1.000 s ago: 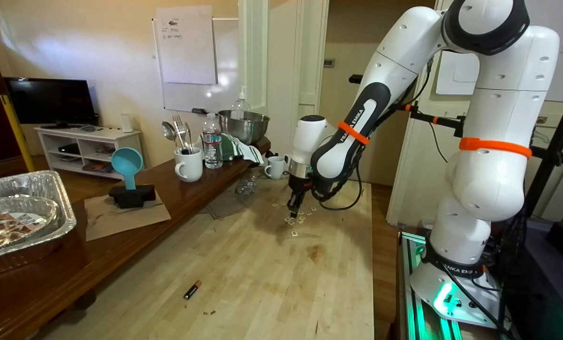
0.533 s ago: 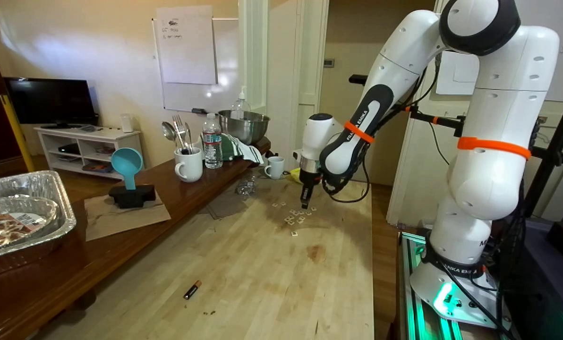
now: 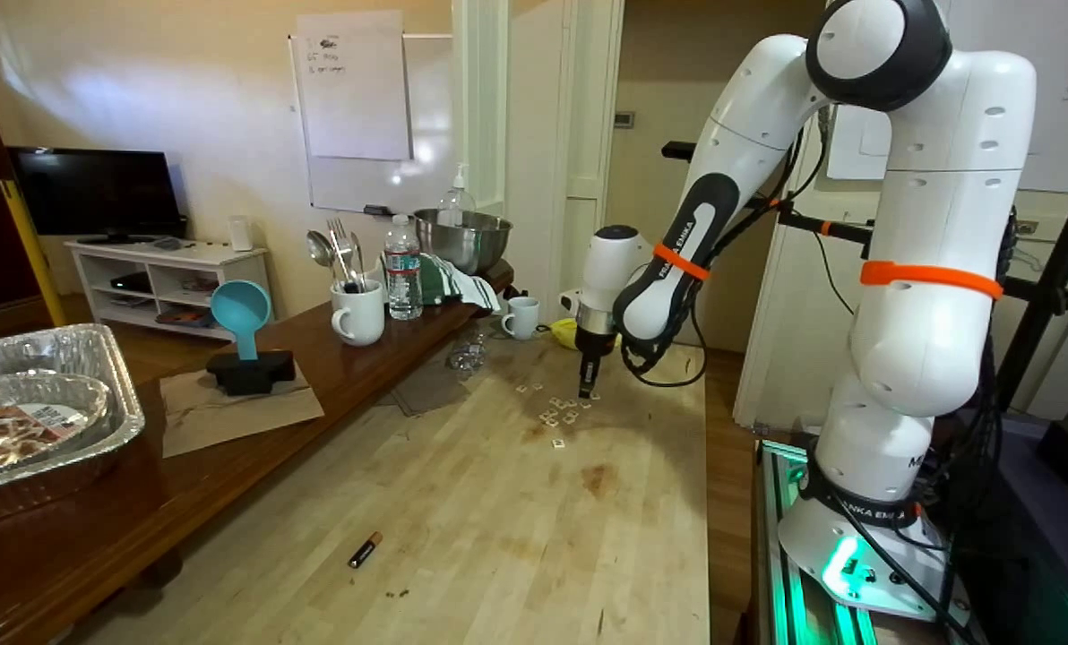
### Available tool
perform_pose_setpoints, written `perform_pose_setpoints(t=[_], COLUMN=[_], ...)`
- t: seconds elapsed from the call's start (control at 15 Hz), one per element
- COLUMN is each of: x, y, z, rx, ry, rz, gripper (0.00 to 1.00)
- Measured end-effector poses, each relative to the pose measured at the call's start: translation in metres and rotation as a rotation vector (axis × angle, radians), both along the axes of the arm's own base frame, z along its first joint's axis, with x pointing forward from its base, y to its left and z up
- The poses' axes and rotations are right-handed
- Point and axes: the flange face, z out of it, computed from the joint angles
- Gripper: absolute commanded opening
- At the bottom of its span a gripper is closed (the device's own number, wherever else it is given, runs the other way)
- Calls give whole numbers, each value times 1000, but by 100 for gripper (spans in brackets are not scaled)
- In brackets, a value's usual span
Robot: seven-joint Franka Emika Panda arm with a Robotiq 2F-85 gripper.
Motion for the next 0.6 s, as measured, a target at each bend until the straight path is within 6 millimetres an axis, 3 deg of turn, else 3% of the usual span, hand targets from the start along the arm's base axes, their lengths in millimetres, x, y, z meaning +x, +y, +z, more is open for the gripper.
perform_pose_setpoints(t=[0.27,0.6], x=[-2,-1], y=[-2,-4], z=[-12,-13], rx=[1,-4], ry=[8,7], rz=[28,53], gripper=[0,0])
